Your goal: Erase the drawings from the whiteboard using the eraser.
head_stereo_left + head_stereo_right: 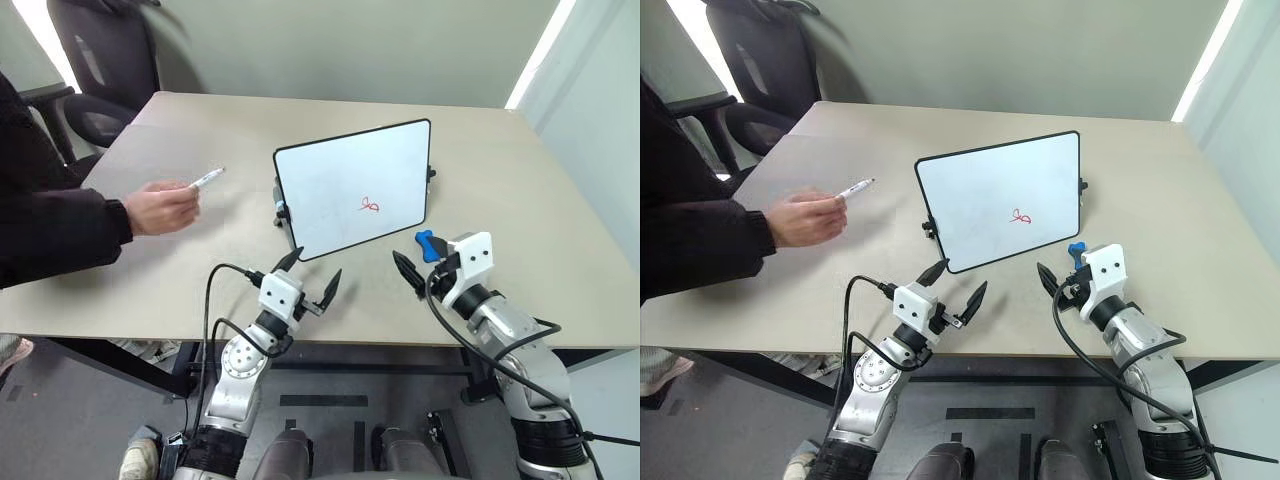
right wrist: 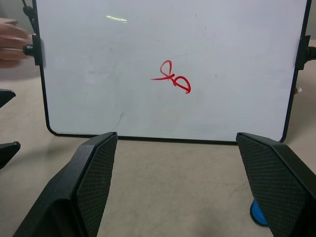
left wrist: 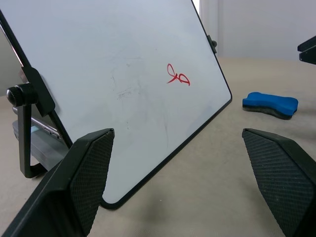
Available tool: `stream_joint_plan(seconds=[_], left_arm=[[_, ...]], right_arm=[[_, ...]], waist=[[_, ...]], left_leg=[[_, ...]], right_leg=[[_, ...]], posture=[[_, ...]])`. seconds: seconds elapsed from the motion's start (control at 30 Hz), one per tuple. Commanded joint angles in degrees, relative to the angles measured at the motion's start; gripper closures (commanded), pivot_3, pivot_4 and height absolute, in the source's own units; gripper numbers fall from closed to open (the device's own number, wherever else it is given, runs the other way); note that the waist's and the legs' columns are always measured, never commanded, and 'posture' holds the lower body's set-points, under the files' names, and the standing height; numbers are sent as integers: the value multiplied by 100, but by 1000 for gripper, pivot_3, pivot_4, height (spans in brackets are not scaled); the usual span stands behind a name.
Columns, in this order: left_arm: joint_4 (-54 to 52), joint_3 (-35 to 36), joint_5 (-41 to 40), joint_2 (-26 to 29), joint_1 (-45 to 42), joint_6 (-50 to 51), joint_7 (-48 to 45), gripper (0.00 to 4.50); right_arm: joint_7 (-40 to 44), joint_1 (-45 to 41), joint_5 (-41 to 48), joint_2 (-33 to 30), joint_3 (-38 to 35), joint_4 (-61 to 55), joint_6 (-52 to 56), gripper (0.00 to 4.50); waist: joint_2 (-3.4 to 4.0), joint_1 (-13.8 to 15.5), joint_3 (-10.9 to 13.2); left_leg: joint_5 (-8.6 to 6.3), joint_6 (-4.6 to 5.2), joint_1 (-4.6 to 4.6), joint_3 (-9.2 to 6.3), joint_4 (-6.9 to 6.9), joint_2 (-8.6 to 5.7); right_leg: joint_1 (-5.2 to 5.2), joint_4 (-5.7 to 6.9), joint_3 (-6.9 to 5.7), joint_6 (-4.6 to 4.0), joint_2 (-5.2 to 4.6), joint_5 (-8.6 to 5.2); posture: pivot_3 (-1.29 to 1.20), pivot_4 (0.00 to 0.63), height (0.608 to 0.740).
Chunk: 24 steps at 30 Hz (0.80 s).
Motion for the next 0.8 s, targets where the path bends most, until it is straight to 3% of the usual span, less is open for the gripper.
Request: stream_joint_plan(seconds=[0.03, 0.33, 0.67, 0.7, 0.8], left_arm=[[-326, 70, -28, 50, -31, -87, -8, 0], [-153, 56, -78, 23, -117, -61, -124, 0], [-106, 3, 21, -42, -85, -26, -63, 0], [-107, -7, 32, -54, -74, -31, -52, 0], [-105, -15, 54, -102, -40, -52, -14, 0]], right_arm=[[-37, -105, 24, 25, -55, -106, -172, 427], [-262, -183, 150, 129, -139, -369, 166, 427], [-962, -1495, 231, -140, -555, -235, 2015, 427], [-996, -1587, 248, -187, -611, -161, 2203, 62], [-1007, -1796, 316, -320, -718, 55, 2751, 16]], waist=[[0, 0, 0], [0, -1, 0], [1, -4, 0], [1, 1, 0], [0, 10, 0]], left_leg=[[0, 0, 0, 0, 0, 0], [-1, 1, 0, -1, 3, 0], [0, 0, -1, -1, 9, 1], [0, 1, -2, -1, 10, 0], [-2, 6, -3, -1, 12, 0]], right_leg=[[0, 0, 0, 0, 0, 0], [0, 0, 0, -1, -1, 1], [-1, 1, -1, 6, 0, 12], [-2, 2, -1, 5, -2, 12], [-2, 0, -2, -1, -4, 16]], posture=[[0, 150, 740], [0, 150, 740], [0, 150, 740], [0, 150, 740], [0, 150, 740]])
